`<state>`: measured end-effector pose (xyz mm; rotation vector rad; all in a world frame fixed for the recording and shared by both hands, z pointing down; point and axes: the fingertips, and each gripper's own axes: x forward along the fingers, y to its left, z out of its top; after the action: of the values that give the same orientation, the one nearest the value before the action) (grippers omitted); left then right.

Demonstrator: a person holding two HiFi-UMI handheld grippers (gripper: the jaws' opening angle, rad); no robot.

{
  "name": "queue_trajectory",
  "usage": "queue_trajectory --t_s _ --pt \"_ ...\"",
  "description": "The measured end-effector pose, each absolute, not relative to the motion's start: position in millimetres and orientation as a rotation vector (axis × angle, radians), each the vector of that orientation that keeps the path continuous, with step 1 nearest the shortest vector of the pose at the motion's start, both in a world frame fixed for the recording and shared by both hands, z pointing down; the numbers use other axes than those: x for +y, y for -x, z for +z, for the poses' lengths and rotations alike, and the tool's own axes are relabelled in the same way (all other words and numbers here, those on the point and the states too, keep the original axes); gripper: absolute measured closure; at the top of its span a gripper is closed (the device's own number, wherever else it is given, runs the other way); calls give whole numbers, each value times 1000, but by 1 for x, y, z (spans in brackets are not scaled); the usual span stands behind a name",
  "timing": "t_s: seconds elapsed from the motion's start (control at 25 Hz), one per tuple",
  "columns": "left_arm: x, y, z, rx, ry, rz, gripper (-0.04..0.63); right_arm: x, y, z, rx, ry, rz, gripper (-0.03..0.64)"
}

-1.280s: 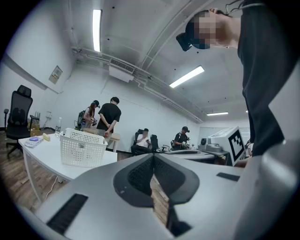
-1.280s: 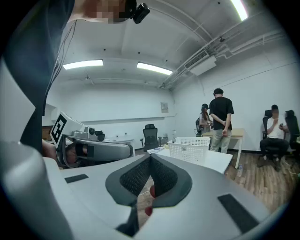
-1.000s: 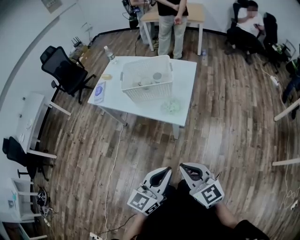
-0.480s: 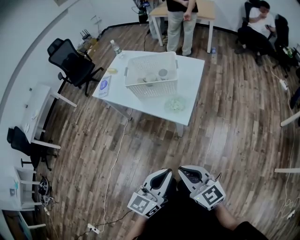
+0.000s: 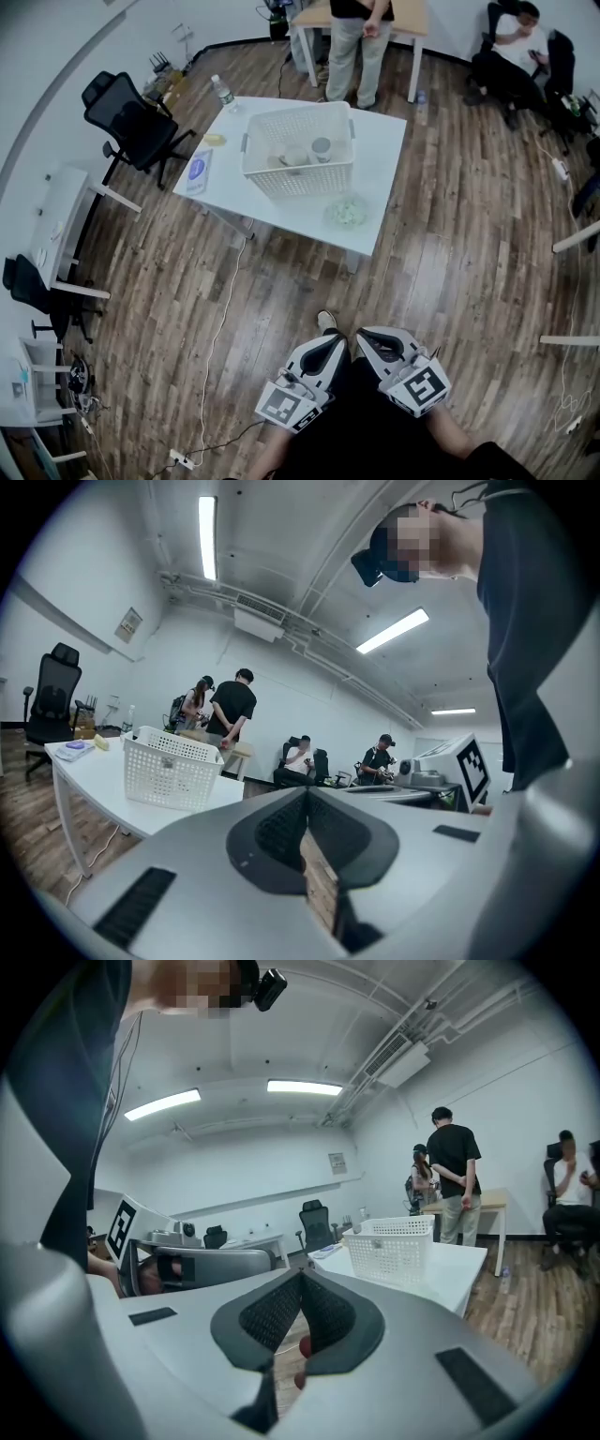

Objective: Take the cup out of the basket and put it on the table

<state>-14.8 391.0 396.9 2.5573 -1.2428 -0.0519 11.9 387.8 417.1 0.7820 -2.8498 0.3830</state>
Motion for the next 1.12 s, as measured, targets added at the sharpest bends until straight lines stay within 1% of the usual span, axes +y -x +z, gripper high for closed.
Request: queue_trajectory --t_s 0.36,0.68,0.92,1.12 --pt "324 47 383 -1195 -2625 -101 584 323 27 395 -2855 -823 303 592" --pt "277 89 387 -1136 -2646 -103 584 273 72 399 -2810 -864 302 592" --pt "248 106 396 -1115 -2625 -60 584 246 76 410 -2764 -916 368 592" --pt "222 101 404 -1107 -2597 -49 584 216 69 416 -2759 -912 399 592"
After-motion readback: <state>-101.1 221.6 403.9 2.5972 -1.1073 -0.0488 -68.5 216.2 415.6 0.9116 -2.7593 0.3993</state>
